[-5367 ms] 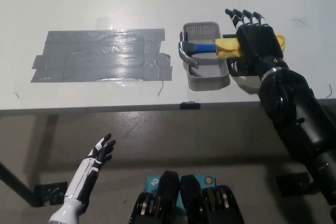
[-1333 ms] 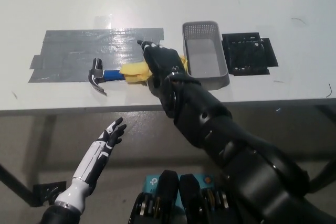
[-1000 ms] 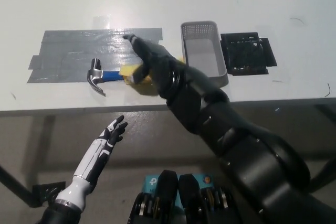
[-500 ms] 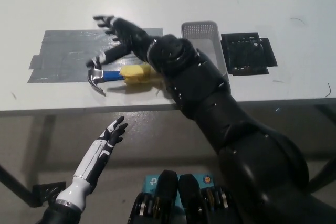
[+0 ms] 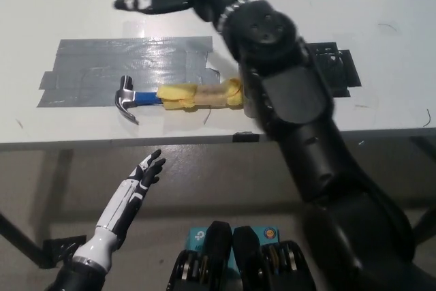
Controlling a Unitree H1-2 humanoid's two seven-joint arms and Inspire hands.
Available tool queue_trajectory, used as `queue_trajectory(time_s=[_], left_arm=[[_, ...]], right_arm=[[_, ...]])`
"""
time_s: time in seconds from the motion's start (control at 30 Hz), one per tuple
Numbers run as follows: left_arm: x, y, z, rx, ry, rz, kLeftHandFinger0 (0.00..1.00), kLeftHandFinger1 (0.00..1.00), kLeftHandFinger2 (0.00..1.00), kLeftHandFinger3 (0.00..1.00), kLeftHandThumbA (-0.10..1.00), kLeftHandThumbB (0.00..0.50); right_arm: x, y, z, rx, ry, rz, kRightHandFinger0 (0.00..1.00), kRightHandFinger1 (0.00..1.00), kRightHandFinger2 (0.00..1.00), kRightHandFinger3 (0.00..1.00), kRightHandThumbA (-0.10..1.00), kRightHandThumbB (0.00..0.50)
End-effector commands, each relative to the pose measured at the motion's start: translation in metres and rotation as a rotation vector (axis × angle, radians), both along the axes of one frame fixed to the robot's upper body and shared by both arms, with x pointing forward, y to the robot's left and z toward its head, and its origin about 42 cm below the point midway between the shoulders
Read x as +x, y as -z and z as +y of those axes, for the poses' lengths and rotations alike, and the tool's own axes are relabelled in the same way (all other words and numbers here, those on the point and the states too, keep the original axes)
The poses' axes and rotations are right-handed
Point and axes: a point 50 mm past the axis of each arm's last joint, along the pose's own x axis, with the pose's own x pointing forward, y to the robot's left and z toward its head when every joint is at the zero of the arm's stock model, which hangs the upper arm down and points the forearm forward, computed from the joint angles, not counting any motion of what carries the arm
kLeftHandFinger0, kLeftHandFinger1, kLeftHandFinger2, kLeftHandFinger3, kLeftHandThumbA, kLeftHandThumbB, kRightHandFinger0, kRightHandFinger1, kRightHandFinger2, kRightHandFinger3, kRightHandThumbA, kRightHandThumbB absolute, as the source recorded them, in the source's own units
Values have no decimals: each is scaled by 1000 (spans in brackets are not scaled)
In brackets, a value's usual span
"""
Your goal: The robot picks the hammer placed on top of the gray container with right hand and places it on the grey area of the desk
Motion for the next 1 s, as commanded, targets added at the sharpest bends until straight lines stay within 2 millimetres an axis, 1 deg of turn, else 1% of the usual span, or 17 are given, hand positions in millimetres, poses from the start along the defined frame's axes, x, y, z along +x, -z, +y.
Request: queue_trajectory(time_s=[0.0,0.07,0.13,0.17,0.2,0.27,0.33,0.4,0.47,0.53,0.63,0.7,0.73,0.8,0.87,0.93,0.97], left_arm=[[51,-57,-7,-18,45,-174,1000,1000,1000,1000,1000,118],[55,-58,-9,-24,42,-182,1000,1000,1000,1000,1000,115],[59,-58,-11,-26,37,-183,1000,1000,1000,1000,1000,139],[59,-58,-11,-27,36,-183,1000,1000,1000,1000,1000,137],[60,-58,-11,-26,32,-183,1000,1000,1000,1000,1000,157],[60,-58,-11,-29,28,-181,1000,1000,1000,1000,1000,158],[59,-57,-10,-31,24,-176,1000,1000,1000,1000,1000,180],[57,-55,-10,-33,24,-170,1000,1000,1000,1000,1000,196],[55,-52,-10,-34,25,-160,1000,1000,1000,1000,1000,194],[52,-48,-10,-37,25,-149,1000,1000,1000,1000,1000,186],[46,-40,-9,-47,29,-133,1000,1000,1000,1000,1000,170],[44,-37,-9,-51,29,-127,1000,1000,1000,1000,1000,170],[38,-31,-7,-49,28,-115,1000,1000,1000,1000,1000,170],[30,-24,-6,-51,25,-102,1000,1000,1000,1000,1000,160],[21,-17,-5,-48,20,-86,1000,1000,1000,1000,1000,163],[8,-7,-2,-44,17,-62,1000,1000,1000,1000,1000,160],[4,-3,-1,-44,16,-54,1000,1000,1000,1000,1000,159]], right_arm=[[-213,-171,-153,96,-91,-1003,1000,1000,1000,1000,1000,384],[-227,-155,-164,66,-78,-1020,1000,1000,1000,1000,1000,396],[-242,-132,-175,57,-47,-1011,1000,1000,1000,1000,1000,436],[-245,-129,-176,55,-42,-1007,1000,1000,1000,1000,1000,442],[-251,-114,-182,60,-7,-995,1000,1000,1000,1000,1000,448],[-257,-98,-189,52,25,-989,1000,1000,1000,1000,1000,437],[-264,-74,-195,96,32,-928,1000,1000,1000,1000,1000,476],[-268,-59,-198,112,47,-889,1000,1000,1000,1000,1000,479],[-273,-41,-202,107,68,-861,1000,1000,1000,1000,1000,456],[-277,-19,-204,139,55,-787,1000,1000,1000,1000,1000,403],[-277,10,-207,182,65,-717,1000,1000,1000,1000,1000,356],[-277,20,-207,188,80,-694,1000,1000,1000,1000,1000,351],[-277,32,-207,185,110,-662,1000,1000,1000,1000,1000,355],[-266,59,-209,176,172,-596,1000,1000,1000,1000,1000,315],[-264,75,-208,152,215,-543,1000,1000,1000,1000,1000,317],[-248,120,-209,113,279,-432,1000,1000,1000,1000,1000,245],[-245,136,-209,111,291,-400,1000,1000,1000,1000,1000,224]])
